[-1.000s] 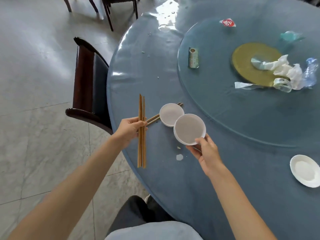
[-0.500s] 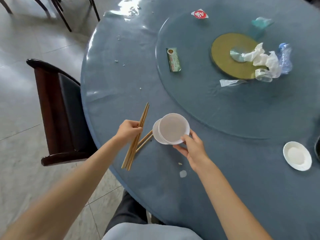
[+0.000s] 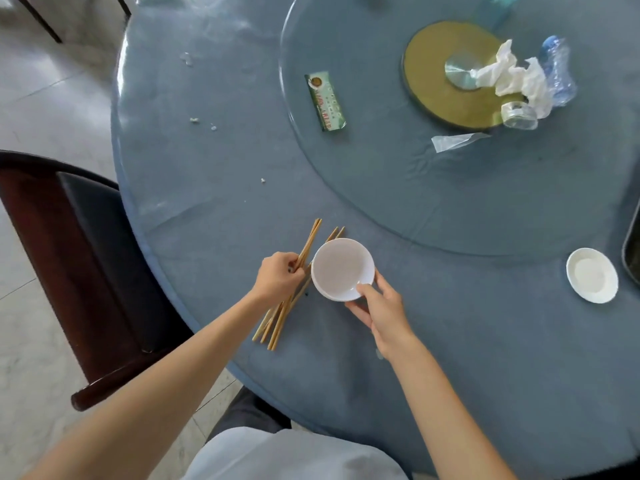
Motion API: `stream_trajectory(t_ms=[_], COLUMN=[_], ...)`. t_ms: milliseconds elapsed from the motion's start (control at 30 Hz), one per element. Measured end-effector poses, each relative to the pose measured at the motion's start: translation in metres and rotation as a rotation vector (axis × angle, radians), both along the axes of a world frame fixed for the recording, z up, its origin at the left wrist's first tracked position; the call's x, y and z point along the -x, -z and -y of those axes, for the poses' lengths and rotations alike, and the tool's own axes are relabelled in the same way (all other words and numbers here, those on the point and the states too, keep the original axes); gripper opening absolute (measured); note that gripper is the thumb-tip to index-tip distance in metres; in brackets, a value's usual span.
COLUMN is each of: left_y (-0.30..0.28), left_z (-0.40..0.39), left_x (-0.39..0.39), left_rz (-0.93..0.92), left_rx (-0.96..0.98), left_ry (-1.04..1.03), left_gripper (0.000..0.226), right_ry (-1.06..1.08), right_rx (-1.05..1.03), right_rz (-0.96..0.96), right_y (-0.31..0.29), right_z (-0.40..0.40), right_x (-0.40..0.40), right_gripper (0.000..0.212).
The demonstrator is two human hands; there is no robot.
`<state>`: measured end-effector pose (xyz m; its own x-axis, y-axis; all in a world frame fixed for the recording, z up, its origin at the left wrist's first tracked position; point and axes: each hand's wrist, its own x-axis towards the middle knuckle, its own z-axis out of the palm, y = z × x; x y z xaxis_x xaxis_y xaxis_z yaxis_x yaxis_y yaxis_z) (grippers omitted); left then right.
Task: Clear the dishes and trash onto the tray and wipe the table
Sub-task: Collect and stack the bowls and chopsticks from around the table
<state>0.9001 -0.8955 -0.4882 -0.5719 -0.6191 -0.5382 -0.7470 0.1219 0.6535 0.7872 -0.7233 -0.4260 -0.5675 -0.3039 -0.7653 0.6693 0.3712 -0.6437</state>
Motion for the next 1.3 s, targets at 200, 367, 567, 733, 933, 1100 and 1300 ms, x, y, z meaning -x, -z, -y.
stream_trajectory(t_ms=[200, 367, 567, 733, 933, 1100, 1300], left_y=[0.007, 0.004, -0.004, -0.009, -0.010, -0.007, -0.006], left_z=[0.002, -0.004, -0.014, -0.015, -0.014, -0.017, -0.019], left_x=[0.008, 0.015, 0.022, 0.030, 0.039, 0.041, 0.032], left_rz=[-0.020, -0.036, 0.035, 0.127, 0.268, 0.353, 0.357], left_rx=[0.116, 0.185, 0.245, 0.274, 0.273, 0.307, 0.349], left_ry=[0.076, 0.135, 0.175, 0.182, 0.204, 0.252, 0.331], left_gripper=[0.018, 0.016, 0.036, 0.030, 0.031, 0.039, 0.031], right_ry=[0.031, 0.066, 0.092, 0.085, 0.047, 0.101, 0.142], right_rx=[0.010, -0.001, -0.017, -0.041, 0.003, 0.088, 0.140], right_rz=[-0.001, 0.000, 0.020, 0.026, 0.136, 0.179, 0.164], right_y=[0.005, 0.005, 0.004, 0.006, 0.010, 0.014, 0.014], right_z=[-0.003, -0.008, -0.010, -0.015, -0.011, -0.007, -0.008], right_x=[0.002, 0.005, 0.005, 0.008, 0.005, 0.001, 0.000], right_gripper=[0.050, 0.050, 0.040, 0.037, 0.040, 0.038, 0.044])
